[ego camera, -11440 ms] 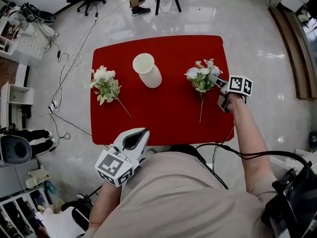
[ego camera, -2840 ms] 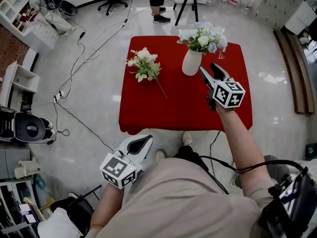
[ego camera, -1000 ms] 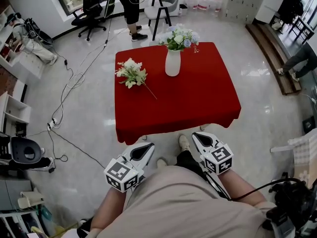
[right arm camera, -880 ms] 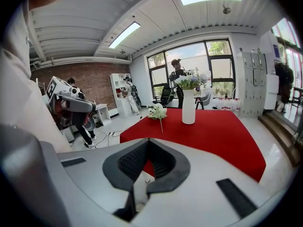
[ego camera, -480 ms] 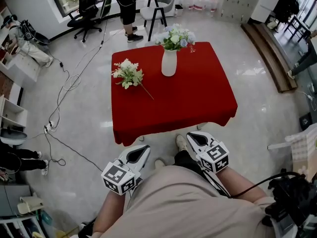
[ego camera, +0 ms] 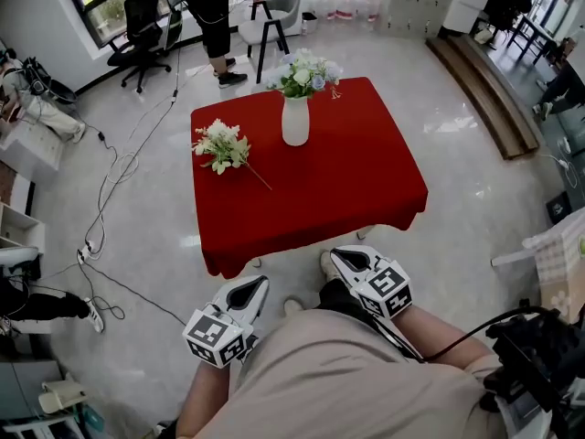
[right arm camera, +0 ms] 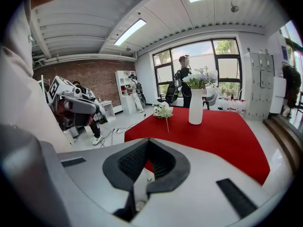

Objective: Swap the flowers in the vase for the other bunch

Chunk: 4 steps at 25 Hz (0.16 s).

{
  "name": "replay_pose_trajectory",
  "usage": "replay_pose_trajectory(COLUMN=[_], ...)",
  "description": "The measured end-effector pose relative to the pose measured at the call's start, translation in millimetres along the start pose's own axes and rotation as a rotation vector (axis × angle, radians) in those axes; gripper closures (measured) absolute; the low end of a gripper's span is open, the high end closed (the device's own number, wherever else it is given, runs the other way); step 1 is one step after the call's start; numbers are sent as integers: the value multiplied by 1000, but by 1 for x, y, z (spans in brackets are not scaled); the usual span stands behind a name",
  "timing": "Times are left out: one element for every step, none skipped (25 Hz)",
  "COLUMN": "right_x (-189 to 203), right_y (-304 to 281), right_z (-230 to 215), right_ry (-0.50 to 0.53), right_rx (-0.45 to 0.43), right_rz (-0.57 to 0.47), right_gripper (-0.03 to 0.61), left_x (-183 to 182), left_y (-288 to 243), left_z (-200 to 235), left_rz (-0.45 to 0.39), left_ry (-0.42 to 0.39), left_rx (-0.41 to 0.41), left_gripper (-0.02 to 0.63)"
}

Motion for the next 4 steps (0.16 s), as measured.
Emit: replay_pose_trajectory(right_x=[1,2,3,4], right_y=[0,0,1,2], right_z=[0,0,0,0], right_ry=[-2,-3,-5,-7], right_rx=[2,7,13,19], right_rz=[1,2,2,2], right_gripper=[565,565,565,565], left_x=[1,2,2,3], left_y=[-1,-2,-4,-6], left_z=[0,1,1,1], left_rz=[2,4,5,7], left_ry=[-1,-2,-5,-7], left_rx=[4,10,17,26], left_gripper=[607,607,607,607])
Point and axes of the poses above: the fingertips, and each gripper's own axes: y backward along the fingers, z to its left, x out of its underside, the point moved 4 cm from there along y, backward along the fingers, and after that the axes turned 7 degrees about -x, right-handed, at the moved point
